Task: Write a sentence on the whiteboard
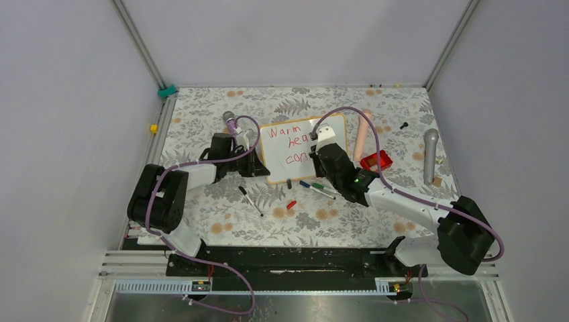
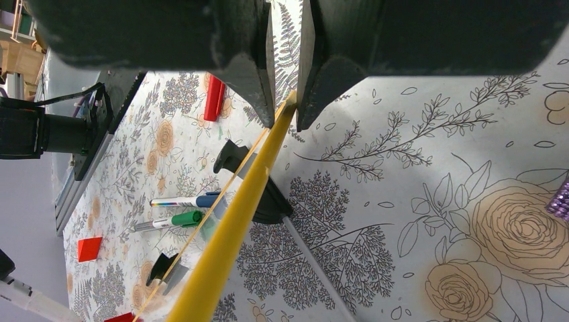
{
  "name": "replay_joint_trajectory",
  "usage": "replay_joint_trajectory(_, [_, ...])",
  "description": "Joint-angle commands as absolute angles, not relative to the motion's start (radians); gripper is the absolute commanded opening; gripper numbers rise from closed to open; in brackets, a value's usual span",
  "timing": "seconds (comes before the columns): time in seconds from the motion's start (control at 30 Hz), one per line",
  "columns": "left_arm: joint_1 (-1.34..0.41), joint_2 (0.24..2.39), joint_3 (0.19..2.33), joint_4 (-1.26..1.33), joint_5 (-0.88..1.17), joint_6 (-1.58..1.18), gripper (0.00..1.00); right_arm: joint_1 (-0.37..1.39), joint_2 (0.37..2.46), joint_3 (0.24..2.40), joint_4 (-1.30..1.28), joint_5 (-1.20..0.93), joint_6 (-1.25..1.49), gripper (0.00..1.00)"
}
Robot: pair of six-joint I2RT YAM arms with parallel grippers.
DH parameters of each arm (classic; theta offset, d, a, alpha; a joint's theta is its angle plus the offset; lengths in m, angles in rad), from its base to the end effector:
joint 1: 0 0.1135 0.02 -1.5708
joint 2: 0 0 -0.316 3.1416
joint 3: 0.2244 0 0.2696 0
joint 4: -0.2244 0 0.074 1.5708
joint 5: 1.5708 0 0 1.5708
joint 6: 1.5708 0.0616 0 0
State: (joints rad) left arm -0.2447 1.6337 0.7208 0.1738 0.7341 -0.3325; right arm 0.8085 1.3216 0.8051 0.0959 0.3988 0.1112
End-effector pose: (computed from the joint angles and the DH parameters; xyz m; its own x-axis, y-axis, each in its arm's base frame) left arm 0.3165 -0.1216 0.1769 -0.8333 -0.0417 -0.5513 0.4108 0.6207 -0.6678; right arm 0.2380 0.2146 0.2887 -0.3270 -0.1944 -0.9248 -0.3878 0.9200 -0.0563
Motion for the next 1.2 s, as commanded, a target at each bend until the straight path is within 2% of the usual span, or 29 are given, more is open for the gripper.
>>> replay_joint_trajectory(0.0, [-0.237, 1.641, 0.757, 0.195, 0.698, -0.324, 0.01, 0.799, 1.322, 0.84, 0.119, 0.394, 0.107, 0.0])
replay_joint_trajectory(0.4, [-0.237, 1.64, 0.754, 0.193, 0.698, -0.322, 0.01, 0.798, 1.367, 0.878, 0.105, 0.351, 0.111, 0.0])
replay_joint_trajectory(1.17, [-0.236, 1.641, 0.756, 0.193, 0.703, -0.322, 0.01, 0.785, 1.407, 0.895, 0.104, 0.401, 0.093, 0.0])
